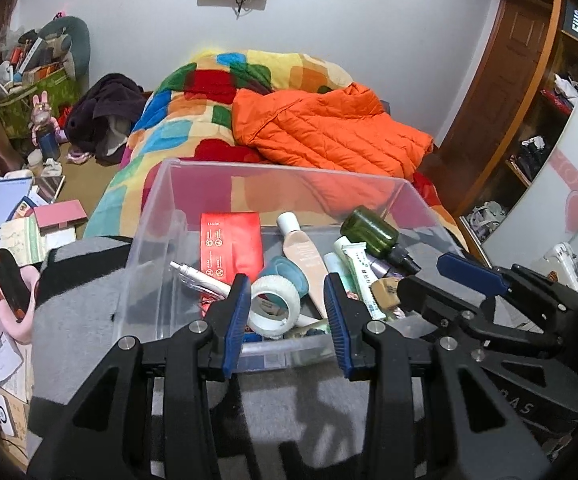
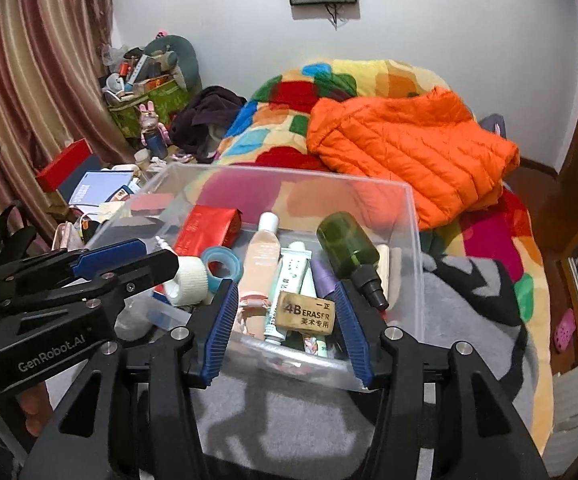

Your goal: Organize objects

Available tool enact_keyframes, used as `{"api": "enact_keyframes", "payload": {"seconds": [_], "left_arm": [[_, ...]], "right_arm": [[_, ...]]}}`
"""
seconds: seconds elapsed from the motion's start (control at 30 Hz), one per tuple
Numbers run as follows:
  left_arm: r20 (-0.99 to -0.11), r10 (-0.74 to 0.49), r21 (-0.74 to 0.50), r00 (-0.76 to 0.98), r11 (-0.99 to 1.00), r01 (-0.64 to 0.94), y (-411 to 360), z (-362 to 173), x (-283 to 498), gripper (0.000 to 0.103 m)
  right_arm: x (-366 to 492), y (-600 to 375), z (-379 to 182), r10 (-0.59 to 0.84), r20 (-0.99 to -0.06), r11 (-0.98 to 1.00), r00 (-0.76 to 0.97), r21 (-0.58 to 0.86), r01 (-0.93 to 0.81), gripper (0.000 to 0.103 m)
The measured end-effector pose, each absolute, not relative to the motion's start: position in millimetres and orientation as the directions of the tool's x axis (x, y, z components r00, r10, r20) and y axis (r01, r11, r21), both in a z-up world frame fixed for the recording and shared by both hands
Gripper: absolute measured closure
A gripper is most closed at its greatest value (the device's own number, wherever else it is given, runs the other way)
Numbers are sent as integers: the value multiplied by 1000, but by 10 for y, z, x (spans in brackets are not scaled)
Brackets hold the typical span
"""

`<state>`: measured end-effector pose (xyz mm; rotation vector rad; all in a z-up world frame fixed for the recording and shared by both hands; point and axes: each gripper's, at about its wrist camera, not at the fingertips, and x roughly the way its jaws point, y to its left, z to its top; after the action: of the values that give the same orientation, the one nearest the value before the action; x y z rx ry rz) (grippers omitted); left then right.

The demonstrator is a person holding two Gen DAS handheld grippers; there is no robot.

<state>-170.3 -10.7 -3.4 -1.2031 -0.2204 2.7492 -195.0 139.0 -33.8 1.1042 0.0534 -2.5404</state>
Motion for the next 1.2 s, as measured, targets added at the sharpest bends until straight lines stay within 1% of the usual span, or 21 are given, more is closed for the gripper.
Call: {"api": "enact_keyframes", "payload": {"seconds": [0.1, 0.13, 0.2, 0.23, 0.27, 0.33, 0.37, 0.43, 0.53, 0.6, 0.63, 0.67, 0.73, 0.77, 0.93, 1.2], "left_arm": [[-700, 177, -174, -692, -982, -75, -101, 62, -1583, 66], [-692, 178, -171, -700, -982, -80, -98, 100, -1525, 66], [-680, 175, -163, -711, -983, -86, -96, 154, -1425, 62], [-672, 171, -157, -721, -984, -87, -94, 185, -1358, 56], [-664, 169, -154, -728, -984, -88, -104, 209, -1305, 53], [-654, 165, -145, -738, -985, -92, -104, 240, -1201, 51], [-651, 164, -143, -741, -985, -93, -105, 249, -1146, 47], [-640, 157, -139, -752, -986, -87, -112, 257, -1038, 42], [-632, 140, -117, -762, -989, -85, -89, 257, -891, 40], [-628, 139, -113, -766, -990, -87, -74, 247, -812, 36], [-625, 136, -110, -769, -990, -86, -66, 243, -768, 30], [-617, 133, -108, -775, -991, -83, -58, 239, -716, 28], [-605, 131, -105, -785, -991, -84, -44, 233, -636, 28], [-602, 129, -101, -788, -991, -85, -33, 226, -597, 28], [-603, 123, -94, -788, -992, -84, 14, 148, -480, 27], [-610, 135, -113, -781, -990, -83, 59, 67, -427, 27]], "right_arm": [[-1842, 1413, -230, -334, -692, -925, -639, 110, 365, 56], [-1804, 1424, -198, -341, -686, -922, -643, 112, 370, 55], [-1710, 1453, -134, -350, -668, -920, -656, 113, 376, 50], [-1643, 1481, -99, -352, -655, -920, -668, 111, 376, 49], [-1602, 1496, -79, -352, -648, -920, -675, 108, 377, 49], [-1487, 1536, -45, -356, -636, -918, -685, 101, 383, 47], [-1439, 1557, -41, -355, -632, -918, -689, 98, 384, 46], [-1346, 1587, -39, -351, -625, -919, -698, 89, 383, 41], [-1208, 1633, -41, -351, -609, -920, -712, 83, 383, 33], [-1113, 1664, -43, -355, -598, -919, -719, 83, 385, 31], [-1074, 1673, -42, -356, -594, -919, -721, 83, 385, 29], [-1033, 1680, -45, -355, -591, -919, -724, 81, 385, 27], [-950, 1690, -51, -353, -580, -920, -734, 73, 384, 21], [-921, 1693, -58, -352, -576, -920, -737, 70, 385, 21], [-805, 1695, -106, -352, -572, -919, -741, 59, 391, 20], [-788, 1682, -194, -340, -590, -925, -732, 70, 373, 20]]}}
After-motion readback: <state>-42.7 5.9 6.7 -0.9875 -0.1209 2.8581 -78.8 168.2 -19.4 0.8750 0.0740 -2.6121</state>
